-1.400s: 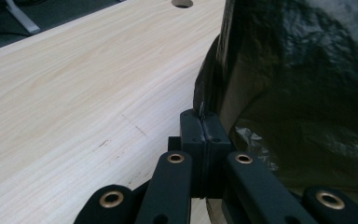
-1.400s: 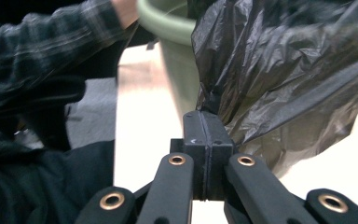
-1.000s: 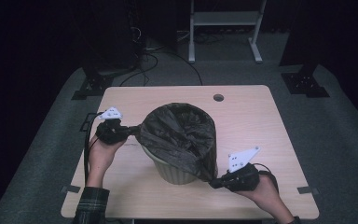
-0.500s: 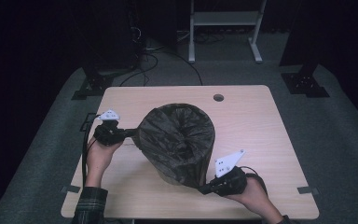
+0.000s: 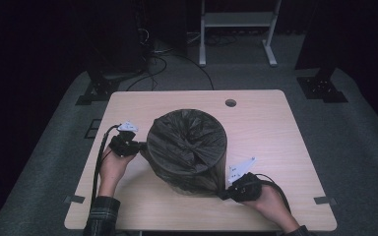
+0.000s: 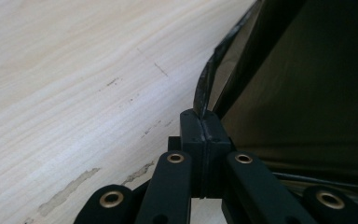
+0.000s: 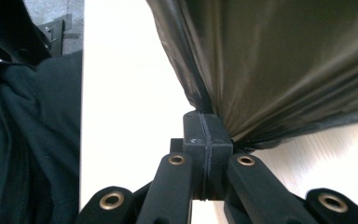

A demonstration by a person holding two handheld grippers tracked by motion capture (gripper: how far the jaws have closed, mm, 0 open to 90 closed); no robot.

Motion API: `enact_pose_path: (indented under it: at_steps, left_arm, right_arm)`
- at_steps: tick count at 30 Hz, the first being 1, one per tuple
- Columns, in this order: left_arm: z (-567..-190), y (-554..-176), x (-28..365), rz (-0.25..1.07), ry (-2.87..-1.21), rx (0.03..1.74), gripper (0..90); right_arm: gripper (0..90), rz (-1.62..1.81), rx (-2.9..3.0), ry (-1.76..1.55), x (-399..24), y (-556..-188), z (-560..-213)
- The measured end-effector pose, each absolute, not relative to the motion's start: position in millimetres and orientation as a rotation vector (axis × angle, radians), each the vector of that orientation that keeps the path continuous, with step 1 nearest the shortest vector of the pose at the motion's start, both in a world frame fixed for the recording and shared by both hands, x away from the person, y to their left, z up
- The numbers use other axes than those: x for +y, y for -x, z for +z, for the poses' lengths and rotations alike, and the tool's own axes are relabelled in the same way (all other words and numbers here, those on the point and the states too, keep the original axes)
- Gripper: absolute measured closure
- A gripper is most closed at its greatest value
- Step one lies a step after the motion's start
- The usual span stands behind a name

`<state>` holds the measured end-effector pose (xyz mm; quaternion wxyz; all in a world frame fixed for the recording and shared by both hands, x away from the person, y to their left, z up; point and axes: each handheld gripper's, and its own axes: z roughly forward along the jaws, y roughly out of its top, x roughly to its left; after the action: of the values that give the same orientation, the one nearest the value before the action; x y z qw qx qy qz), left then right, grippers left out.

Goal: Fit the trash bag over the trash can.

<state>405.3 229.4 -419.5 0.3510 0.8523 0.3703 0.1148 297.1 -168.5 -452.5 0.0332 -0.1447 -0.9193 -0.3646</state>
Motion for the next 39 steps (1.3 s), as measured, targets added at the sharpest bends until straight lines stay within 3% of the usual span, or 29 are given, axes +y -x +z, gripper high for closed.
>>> enact_pose_path:
  at_steps: [10, 14, 18, 28, 34, 39]
  left_arm:
    - [-440.4, -414.0, 215.2, 0.337, -2.348, 0.98, 89.9]
    - [-443.0, -412.3, 215.2, 0.296, -2.298, 0.968, 89.1]
    - [-434.2, -408.8, 221.1, 0.301, -2.25, 0.938, 73.1]
    - [-407.5, -378.3, 237.2, 0.35, -2.194, 0.832, 28.6]
    - [-408.8, -359.2, 242.4, 0.357, -2.209, 0.808, 8.0]
    - [-419.1, -337.8, 243.3, 0.346, -2.204, 0.791, 0.0]
  right_arm:
    - [90.0, -1.1, -2.813, 0.518, -180.5, -304.1, -461.8]
    - [89.7, -1.087, -2.82, 0.52, -180.7, -303.7, -464.4]
    - [67.9, -1.119, -2.827, 0.53, -182.1, -303.8, -460.2]
    - [34.8, -1.327, -2.817, 0.579, -203.7, -298.4, -427.4]
    - [18.3, -1.415, -2.821, 0.649, -213.9, -297.6, -412.1]
    - [14.8, -1.478, -2.843, 0.692, -219.6, -298.2, -397.2]
